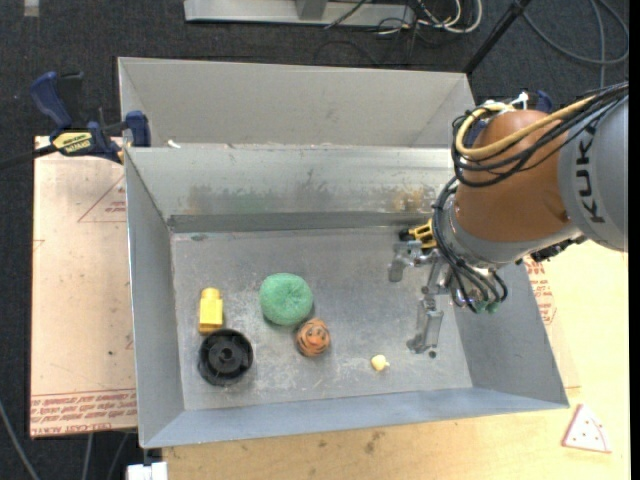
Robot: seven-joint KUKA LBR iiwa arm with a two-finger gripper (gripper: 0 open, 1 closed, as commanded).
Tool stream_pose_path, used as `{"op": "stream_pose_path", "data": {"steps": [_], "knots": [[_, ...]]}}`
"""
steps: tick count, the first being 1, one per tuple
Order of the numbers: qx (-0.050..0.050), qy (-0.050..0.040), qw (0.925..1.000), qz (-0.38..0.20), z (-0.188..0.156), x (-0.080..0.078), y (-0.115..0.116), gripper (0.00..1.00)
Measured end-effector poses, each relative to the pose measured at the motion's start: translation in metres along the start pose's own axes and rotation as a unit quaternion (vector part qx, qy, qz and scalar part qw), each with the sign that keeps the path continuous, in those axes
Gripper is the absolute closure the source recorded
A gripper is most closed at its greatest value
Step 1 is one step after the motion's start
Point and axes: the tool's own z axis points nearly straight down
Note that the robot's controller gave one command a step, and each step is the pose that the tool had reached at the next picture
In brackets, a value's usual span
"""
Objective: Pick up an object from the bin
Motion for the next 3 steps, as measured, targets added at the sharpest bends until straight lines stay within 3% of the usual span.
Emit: {"op": "stream_pose_path", "data": {"steps": [1, 2, 3], "knots": [[0.000, -0.0041, 1.0000, -0.001, -0.004, -0.002, 0.000, 0.00], [0.001, -0.0086, 0.9984, -0.055, 0.020, -0.026, -0.009, 0.00], [0.000, -0.0038, 0.9940, -0.110, 0.045, -0.010, 0.054, 0.00]]}}
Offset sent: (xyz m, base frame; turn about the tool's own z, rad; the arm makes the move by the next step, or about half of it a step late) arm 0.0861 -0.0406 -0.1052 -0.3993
